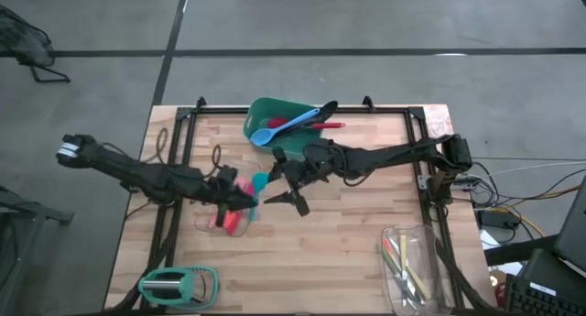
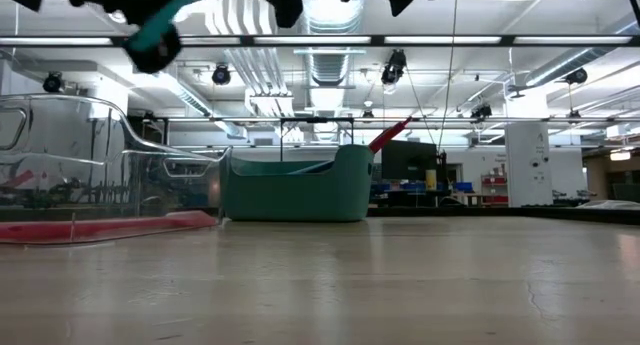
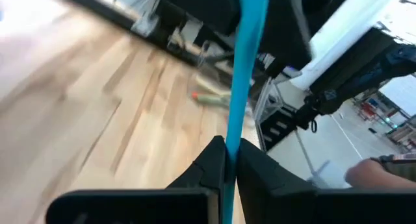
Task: Pick & Place Kitchen Items
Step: Put the blue spatula into the left transparent bin
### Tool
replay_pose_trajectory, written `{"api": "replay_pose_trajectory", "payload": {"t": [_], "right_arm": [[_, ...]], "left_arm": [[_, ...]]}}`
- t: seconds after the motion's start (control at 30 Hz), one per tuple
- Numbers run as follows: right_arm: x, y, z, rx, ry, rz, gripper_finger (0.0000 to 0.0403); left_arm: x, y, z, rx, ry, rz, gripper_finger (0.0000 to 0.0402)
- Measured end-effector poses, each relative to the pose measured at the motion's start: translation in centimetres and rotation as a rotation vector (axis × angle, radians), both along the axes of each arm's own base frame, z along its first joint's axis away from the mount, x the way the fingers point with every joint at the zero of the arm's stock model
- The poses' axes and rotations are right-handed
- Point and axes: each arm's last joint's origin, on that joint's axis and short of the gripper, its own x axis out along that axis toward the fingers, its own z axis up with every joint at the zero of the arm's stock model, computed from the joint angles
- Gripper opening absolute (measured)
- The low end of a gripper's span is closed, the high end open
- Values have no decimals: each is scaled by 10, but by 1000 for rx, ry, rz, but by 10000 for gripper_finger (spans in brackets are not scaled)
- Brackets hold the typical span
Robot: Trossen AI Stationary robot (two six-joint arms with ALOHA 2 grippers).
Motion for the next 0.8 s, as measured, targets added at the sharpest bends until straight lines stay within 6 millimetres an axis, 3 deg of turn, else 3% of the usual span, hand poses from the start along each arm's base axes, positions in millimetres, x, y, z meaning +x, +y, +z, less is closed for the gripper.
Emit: {"api": "replay_pose_trajectory", "payload": {"t": [0.17, 0.37, 0.57, 0.8], "right_arm": [[-2, 0, -13, -2, 62, -6, 258], [-4, 3, -17, -10, 55, -1, 281], [-2, -2, -22, -23, 77, -50, 295], [-3, -2, -24, -32, 93, -48, 296]], "left_arm": [[-32, 9, 9, -99, 167, 42, 24], [-54, 17, -2, -166, 301, 179, 21], [-62, 22, -27, -240, 478, 362, 28], [-61, 18, -47, -355, 591, 312, 56]]}}
